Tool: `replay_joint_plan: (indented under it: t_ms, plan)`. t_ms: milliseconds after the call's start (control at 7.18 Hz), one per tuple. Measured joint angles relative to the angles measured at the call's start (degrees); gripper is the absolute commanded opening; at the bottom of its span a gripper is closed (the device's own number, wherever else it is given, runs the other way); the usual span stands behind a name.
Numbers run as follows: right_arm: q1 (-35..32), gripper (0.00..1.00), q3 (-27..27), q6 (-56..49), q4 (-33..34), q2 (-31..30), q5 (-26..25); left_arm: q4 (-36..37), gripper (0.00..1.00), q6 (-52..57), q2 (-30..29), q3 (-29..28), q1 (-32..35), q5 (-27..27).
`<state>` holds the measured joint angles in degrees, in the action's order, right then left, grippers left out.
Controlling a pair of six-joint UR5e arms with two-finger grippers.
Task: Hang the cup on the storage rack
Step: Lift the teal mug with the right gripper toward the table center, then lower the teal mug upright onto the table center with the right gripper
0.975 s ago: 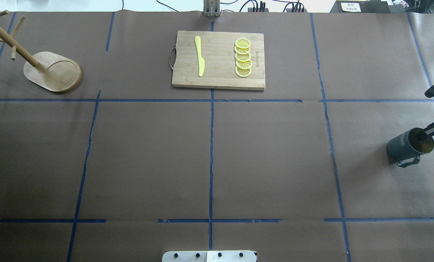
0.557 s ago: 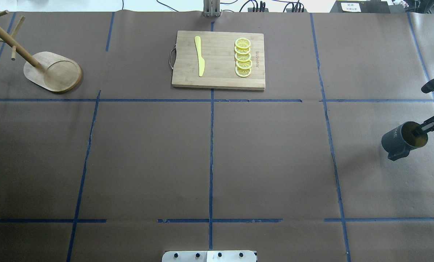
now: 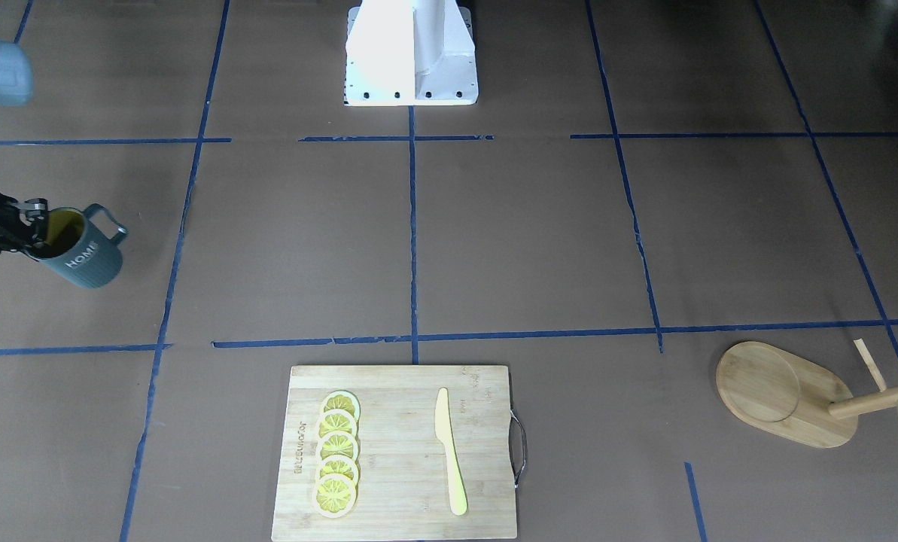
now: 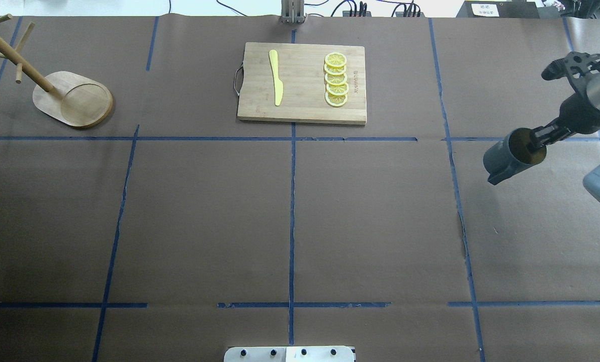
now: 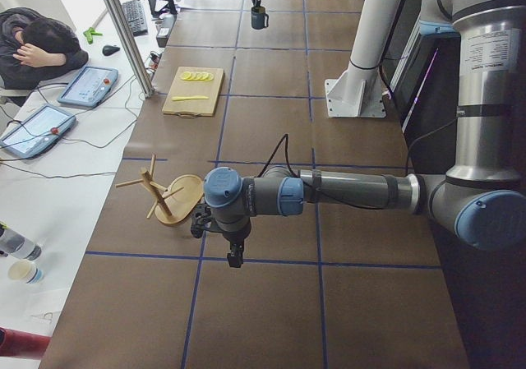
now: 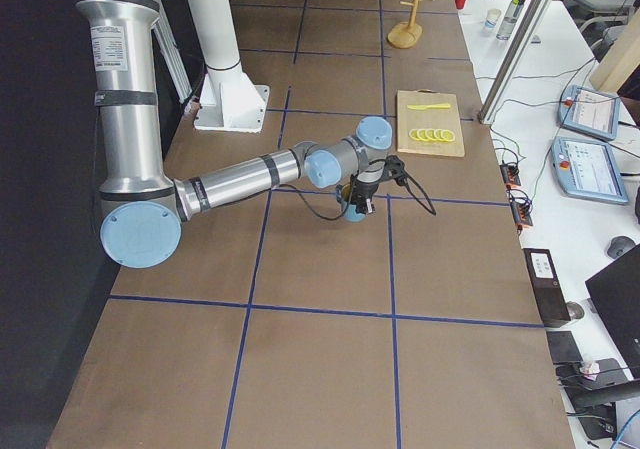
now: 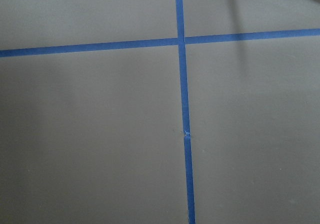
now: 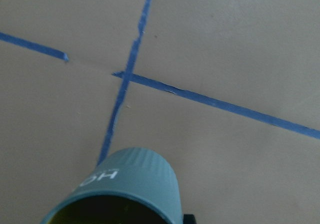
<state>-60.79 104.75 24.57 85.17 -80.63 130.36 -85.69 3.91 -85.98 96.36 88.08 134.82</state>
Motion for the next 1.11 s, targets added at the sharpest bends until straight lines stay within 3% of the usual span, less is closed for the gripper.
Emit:
replay_joint_plan:
  t_ms: [279,697,1114]
  plan:
    - [4.9,0.0,0.1,11.6,1.7,7.6,-0.8,-0.1,1.0,0.0,0.0,0.0,-0.1,0.1]
    - [14.0,0.0,-0.1,27.2,5.8,18.0,-6.8,-0.4,1.0,0.0,-0.1,0.5,-0.1,0.1]
    - [20.6,0.0,0.0,37.7,6.1,21.4,-10.9,-0.6,1.0,0.0,-0.2,1.0,-0.2,0.1]
